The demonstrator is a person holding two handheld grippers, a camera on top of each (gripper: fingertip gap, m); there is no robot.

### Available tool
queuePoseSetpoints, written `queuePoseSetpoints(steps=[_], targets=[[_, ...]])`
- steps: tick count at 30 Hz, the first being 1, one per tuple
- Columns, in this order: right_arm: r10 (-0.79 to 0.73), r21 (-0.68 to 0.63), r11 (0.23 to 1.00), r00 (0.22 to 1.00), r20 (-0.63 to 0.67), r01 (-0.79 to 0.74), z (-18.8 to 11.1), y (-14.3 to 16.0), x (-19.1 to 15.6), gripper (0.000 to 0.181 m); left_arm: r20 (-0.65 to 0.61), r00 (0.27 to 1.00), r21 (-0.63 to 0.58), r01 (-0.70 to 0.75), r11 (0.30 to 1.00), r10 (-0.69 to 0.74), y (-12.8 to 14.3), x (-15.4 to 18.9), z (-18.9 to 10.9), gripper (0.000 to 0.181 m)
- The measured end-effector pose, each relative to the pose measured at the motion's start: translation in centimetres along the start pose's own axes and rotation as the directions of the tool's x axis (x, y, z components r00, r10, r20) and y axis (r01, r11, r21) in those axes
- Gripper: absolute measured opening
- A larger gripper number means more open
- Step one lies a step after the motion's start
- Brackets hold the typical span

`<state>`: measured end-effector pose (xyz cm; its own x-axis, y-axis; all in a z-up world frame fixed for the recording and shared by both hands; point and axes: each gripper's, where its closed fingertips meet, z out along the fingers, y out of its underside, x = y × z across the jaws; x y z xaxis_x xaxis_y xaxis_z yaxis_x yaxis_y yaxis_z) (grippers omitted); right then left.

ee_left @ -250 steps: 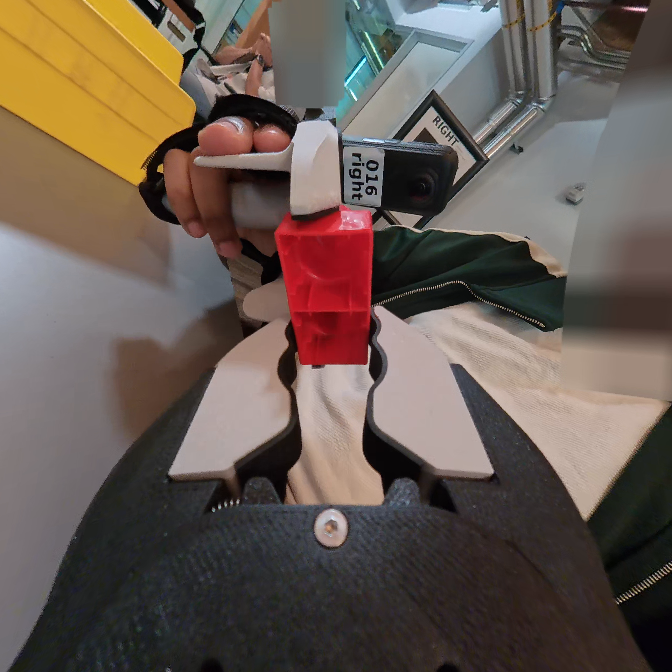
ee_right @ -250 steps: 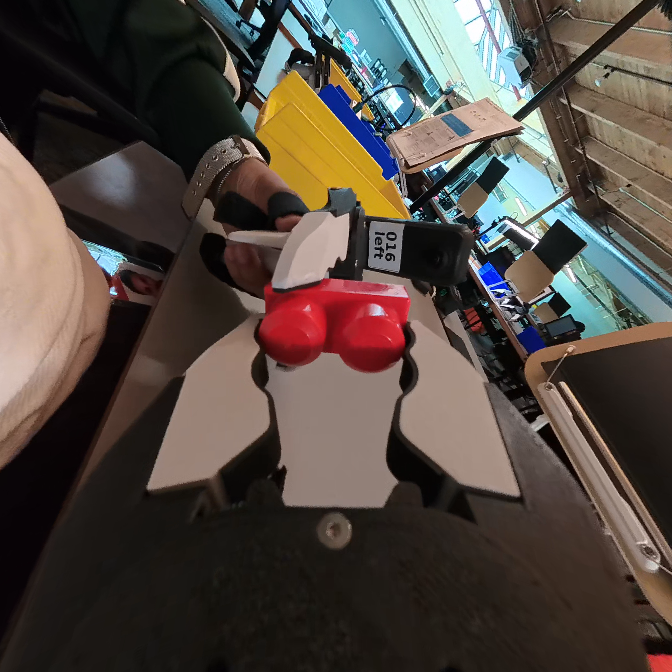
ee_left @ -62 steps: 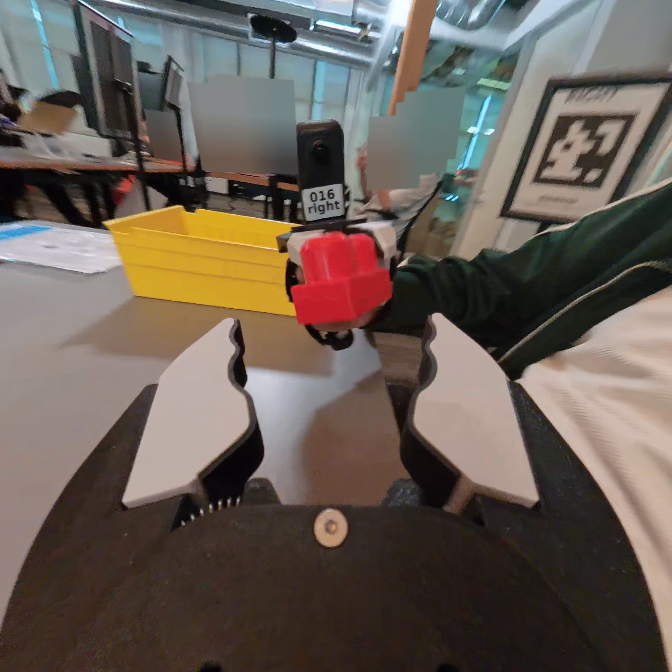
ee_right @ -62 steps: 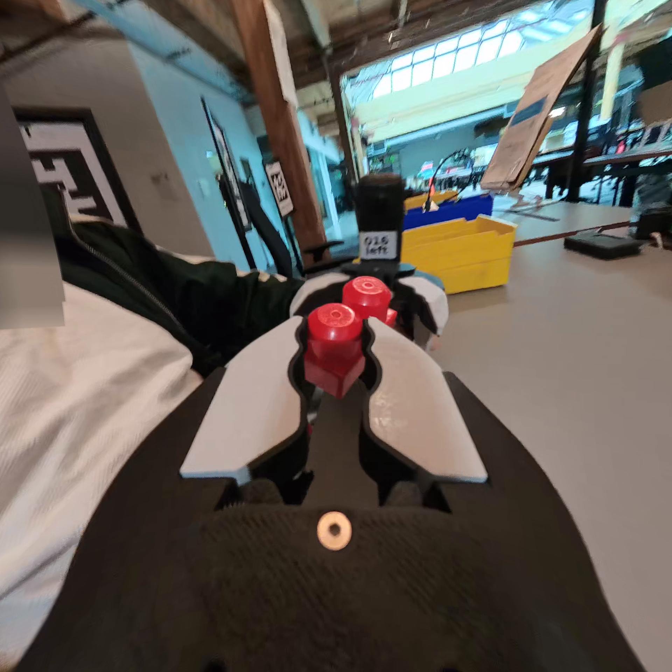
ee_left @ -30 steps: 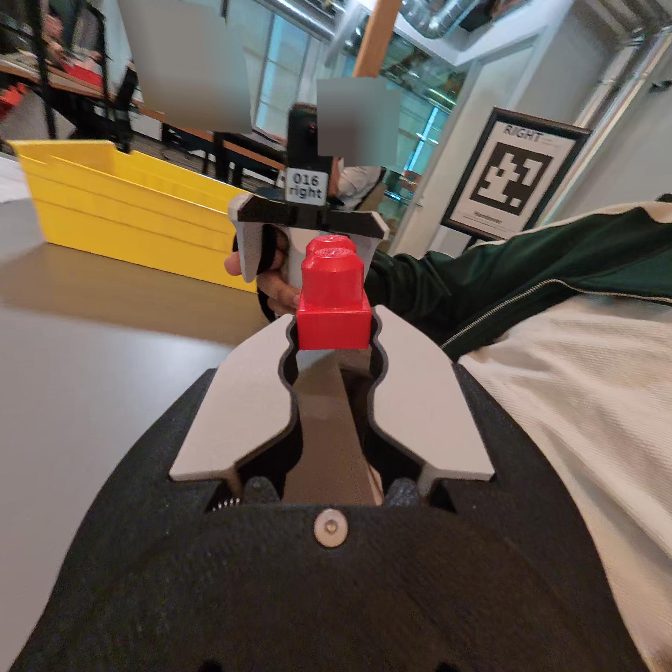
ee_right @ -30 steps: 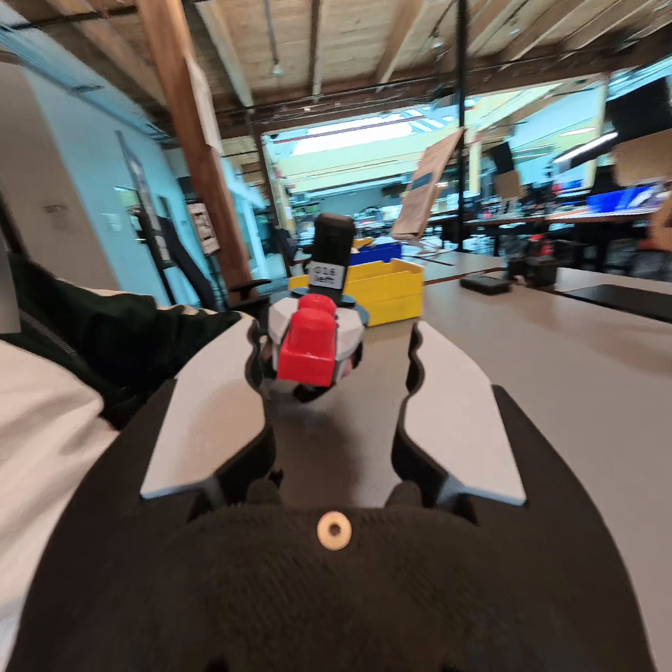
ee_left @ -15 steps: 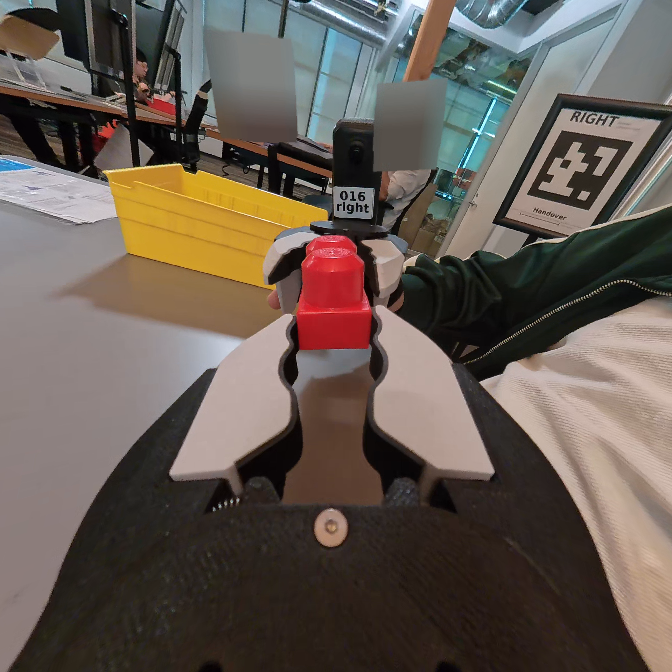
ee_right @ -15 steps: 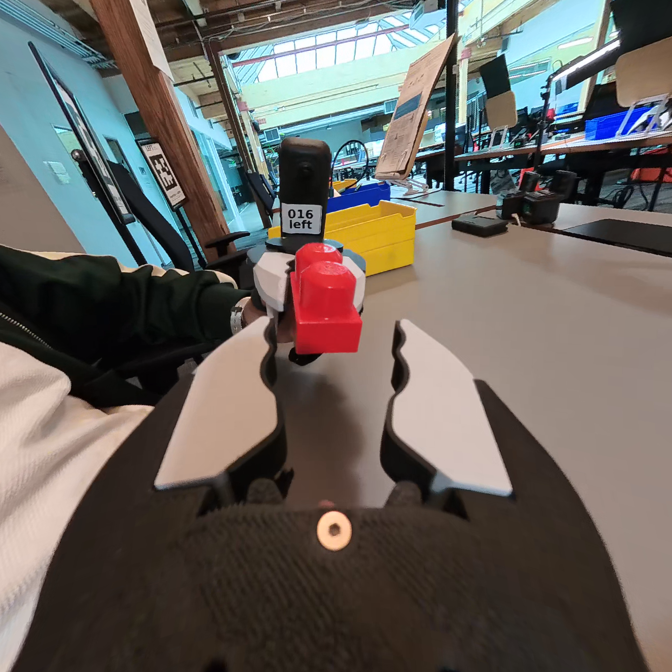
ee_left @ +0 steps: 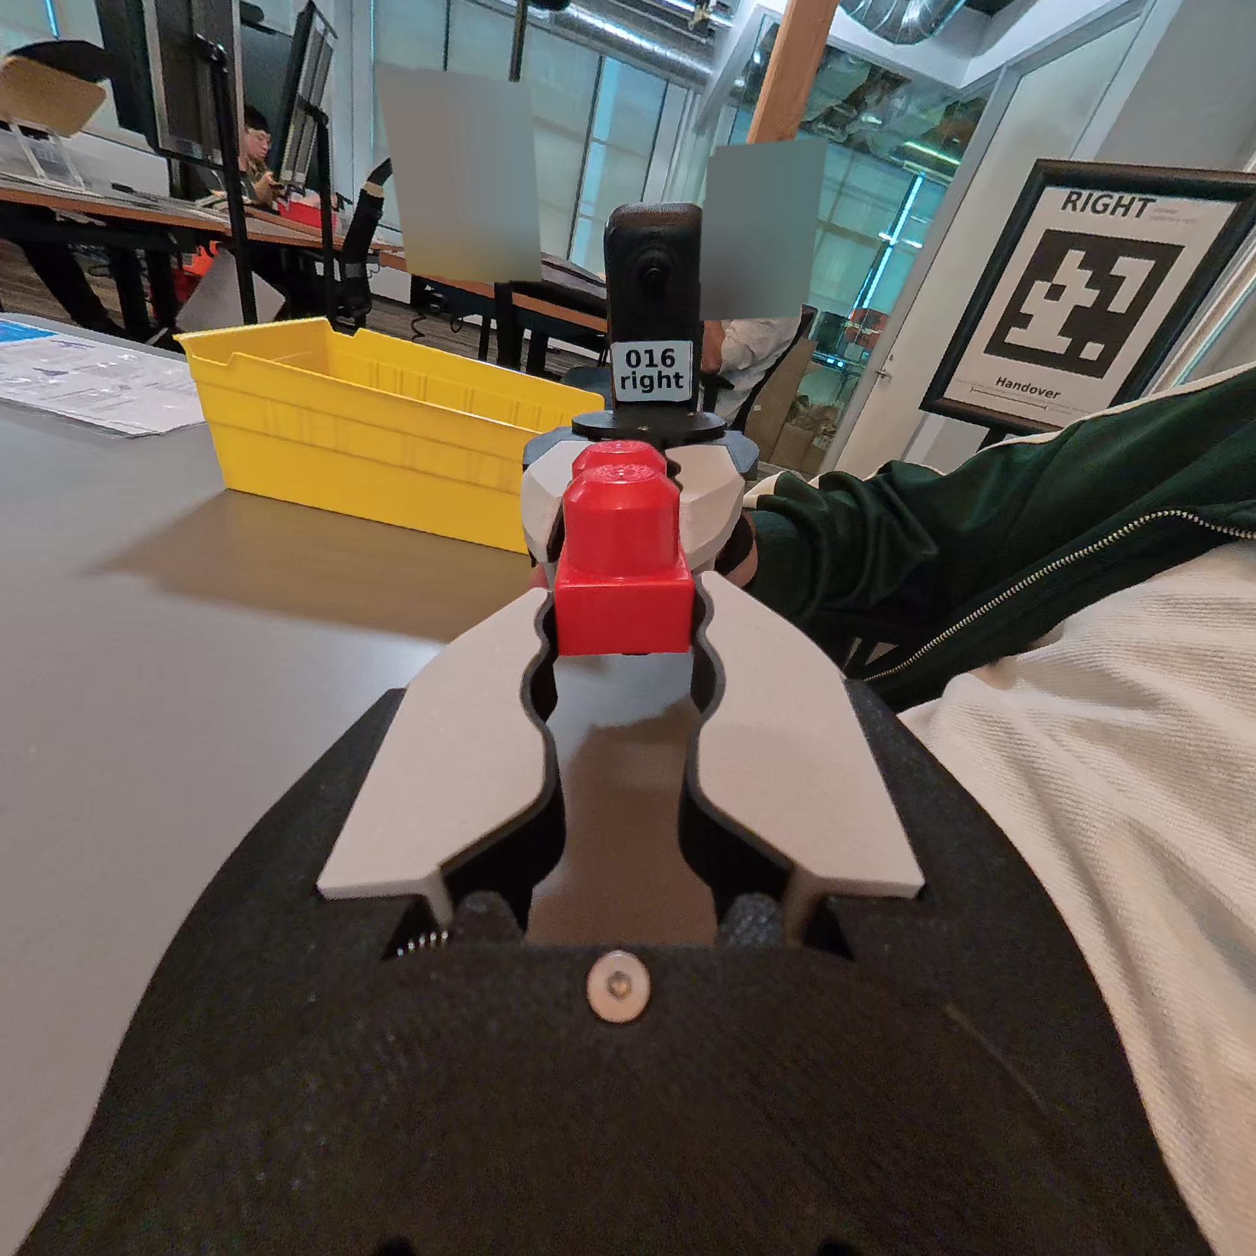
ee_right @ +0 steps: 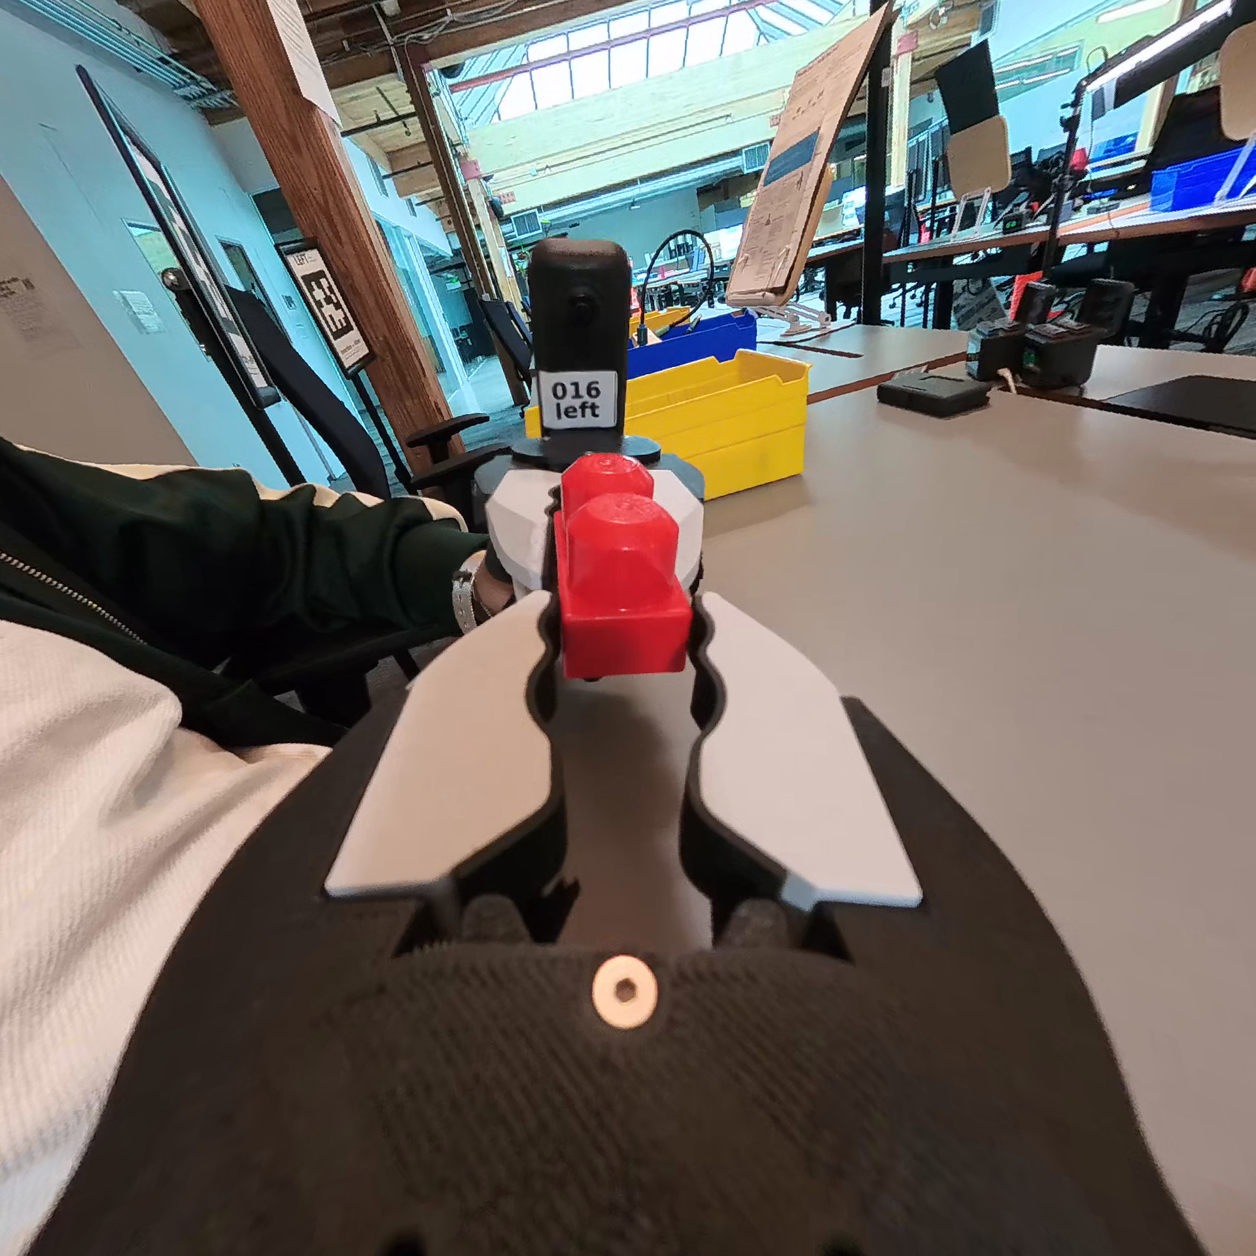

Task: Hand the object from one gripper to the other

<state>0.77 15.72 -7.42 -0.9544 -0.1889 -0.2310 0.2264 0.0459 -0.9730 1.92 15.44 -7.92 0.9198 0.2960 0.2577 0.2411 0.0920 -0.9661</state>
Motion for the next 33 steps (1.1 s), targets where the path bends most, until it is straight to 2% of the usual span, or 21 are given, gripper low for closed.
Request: queuePoseSetpoints(steps=[2,3,5,7,10,13,15,18,21,24,26,28,31,33], targets=[[-0.003,0.008,1.000,1.000,-0.012,0.003,-0.3,-0.7,-0.1,0.036,0.013,1.000,0.009,-0.006,1.000,0.006,-0.1,-0.2,0.0,0.037],[0.000,0.028,1.000,1.000,-0.016,0.001,-0.6,-1.7,-0.3,0.036,0.035,0.999,0.019,-0.009,1.000,0.008,-0.3,-0.5,0.0,0.046],[-0.020,0.098,0.995,0.999,-0.037,0.023,-1.8,-4.8,-0.8,0.036,0.073,0.997,0.051,-0.011,0.999,0.007,-0.7,-1.1,-0.2,0.067],[-0.062,0.141,0.987,0.995,-0.084,0.073,-3.8,-8.1,-1.0,0.036,0.100,0.995,0.078,-0.003,0.997,-0.005,-1.0,-1.6,-0.5,0.077],[-0.168,0.151,0.965,0.948,-0.272,0.214,-8.8,-12.6,0.3,0.036,0.117,0.993,0.096,0.020,0.995,-0.032,-1.2,-2.2,-0.8,0.079],[-0.153,0.107,0.967,0.864,-0.480,0.231,-15.8,-14.5,3.6,0.037,0.113,0.992,0.100,0.049,0.994,-0.060,-1.0,-2.4,-0.8,0.079],[-0.083,0.046,0.990,0.806,-0.586,0.136,-20.5,-13.0,6.8,0.036,0.114,0.991,0.098,0.056,0.994,-0.067,-0.8,-2.4,-0.6,0.079],[0.044,-0.037,0.994,0.668,-0.743,-0.106,-27.2,-7.3,12.1,0.037,0.120,0.990,0.078,0.066,0.995,-0.075,-0.3,-2.6,-0.3,0.078],[0.136,-0.037,0.950,0.521,-0.843,-0.310,-31.8,-1.6,15.4,0.037,0.116,0.990,0.053,0.070,0.996,-0.076,0.2,-2.5,0.3,0.078],[0.182,-0.032,0.895,0.430,-0.884,-0.446,-33.6,2.4,16.6,0.036,0.111,0.992,0.022,0.056,0.998,-0.058,0.7,-2.6,0.8,0.077],[0.180,-0.043,0.874,0.404,-0.897,-0.484,-33.9,3.7,16.8,0.037,0.102,0.993,0.002,0.061,0.998,-0.061,1.1,-2.8,1.1,0.077],[0.170,-0.054,0.868,0.397,-0.902,-0.494,-33.9,4.3,16.8,0.037,0.089,0.993,-0.019,0.085,0.996,-0.082,1.7,-3.0,1.5,0.077],[0.151,-0.059,0.878,0.393,-0.907,-0.475,-33.8,4.0,16.7,0.052,0.070,0.991,-0.029,0.118,0.993,-0.116,2.2,-3.1,2.0,0.077],[0.094,-0.084,0.885,0.353,-0.931,-0.457,-34.4,3.5,16.6,0.059,0.059,0.990,-0.024,0.126,0.992,-0.124,2.0,-3.1,2.1,0.076]])
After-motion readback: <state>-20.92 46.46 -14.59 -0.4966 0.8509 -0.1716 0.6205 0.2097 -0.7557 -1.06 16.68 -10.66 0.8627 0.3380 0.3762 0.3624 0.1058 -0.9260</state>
